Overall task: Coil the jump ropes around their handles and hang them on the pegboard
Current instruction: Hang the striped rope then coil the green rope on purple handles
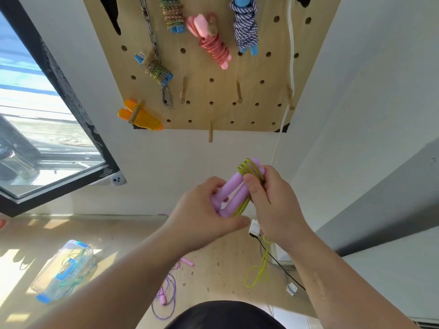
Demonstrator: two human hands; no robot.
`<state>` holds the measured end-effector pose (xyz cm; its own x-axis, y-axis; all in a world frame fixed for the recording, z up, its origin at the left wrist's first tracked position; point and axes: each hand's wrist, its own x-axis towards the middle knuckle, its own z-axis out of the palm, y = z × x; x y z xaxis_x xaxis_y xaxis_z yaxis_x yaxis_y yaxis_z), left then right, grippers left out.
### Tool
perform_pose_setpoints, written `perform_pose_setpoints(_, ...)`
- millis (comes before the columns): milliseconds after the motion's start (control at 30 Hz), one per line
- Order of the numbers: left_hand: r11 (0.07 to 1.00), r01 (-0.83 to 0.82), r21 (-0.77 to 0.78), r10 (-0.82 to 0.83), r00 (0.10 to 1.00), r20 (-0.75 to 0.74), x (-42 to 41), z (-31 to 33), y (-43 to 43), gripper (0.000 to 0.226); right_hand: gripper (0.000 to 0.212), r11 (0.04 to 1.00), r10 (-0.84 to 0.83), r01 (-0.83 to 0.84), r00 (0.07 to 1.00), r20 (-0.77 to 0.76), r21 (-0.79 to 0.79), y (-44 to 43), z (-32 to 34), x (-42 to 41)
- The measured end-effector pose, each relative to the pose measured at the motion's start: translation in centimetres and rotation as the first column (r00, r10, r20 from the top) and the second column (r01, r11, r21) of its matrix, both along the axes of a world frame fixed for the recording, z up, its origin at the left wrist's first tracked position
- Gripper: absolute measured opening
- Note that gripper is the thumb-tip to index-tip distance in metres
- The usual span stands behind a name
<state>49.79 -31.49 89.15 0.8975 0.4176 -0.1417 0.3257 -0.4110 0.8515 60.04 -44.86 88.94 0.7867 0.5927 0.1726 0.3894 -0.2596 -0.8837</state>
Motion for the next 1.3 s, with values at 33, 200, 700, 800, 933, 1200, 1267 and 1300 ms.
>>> perform_pose_setpoints(33,0.967,-0.014,0.256,0.016,1.0,-0.006,-0.1,-0.1,-0.8,0.064,0.019,1.0,-0.031,0.031,1.0,-0.001,-0.002,0.2,-0.1,0.0)
perform_pose_setpoints(200,0.782,-0.05,0.621,-0.032,0.992,0.121,0.4,-2.6,-0.9,0.057,0.019,0.999,-0.049,0.049,0.996,-0.069,0.005,1.0,-0.3,-0.1)
perform_pose_setpoints(700,0.354,0.322,-0.878,-0.246,0.938,0.245,-0.4,0.7,2.1,0.046,0.031,0.899,0.425,-0.369,0.866,-0.264,0.234,-2.2,1.5,2.1)
perform_pose_setpoints(800,0.078,0.381,-0.921,-0.33,0.882,0.337,-0.3,-0.2,2.4,0.049,0.042,0.885,0.45,-0.372,0.839,-0.307,0.281,-1.7,1.7,1.7)
perform_pose_setpoints(933,-0.094,0.401,-0.911,-0.362,0.839,0.407,-0.3,-1.8,2.3,0.05,0.032,0.898,0.427,-0.358,0.848,-0.314,0.255,-1.0,1.8,1.2)
perform_pose_setpoints(1200,0.651,0.179,-0.738,-0.16,0.982,0.097,0.4,-1.5,2.8,0.039,0.018,0.958,0.243,-0.149,0.879,-0.41,0.246,-0.2,1.3,0.4)
perform_pose_setpoints(1267,0.88,0.03,-0.474,0.019,0.995,0.099,0.4,-1.1,2.2,0.046,0.016,0.974,0.144,-0.051,0.894,-0.423,0.223,0.1,0.8,0.4)
perform_pose_setpoints(1300,0.943,-0.034,-0.332,0.077,0.99,0.12,0.2,-0.9,1.6,0.055,0.016,0.978,0.105,-0.015,0.899,-0.426,0.209,0.3,0.7,0.4)
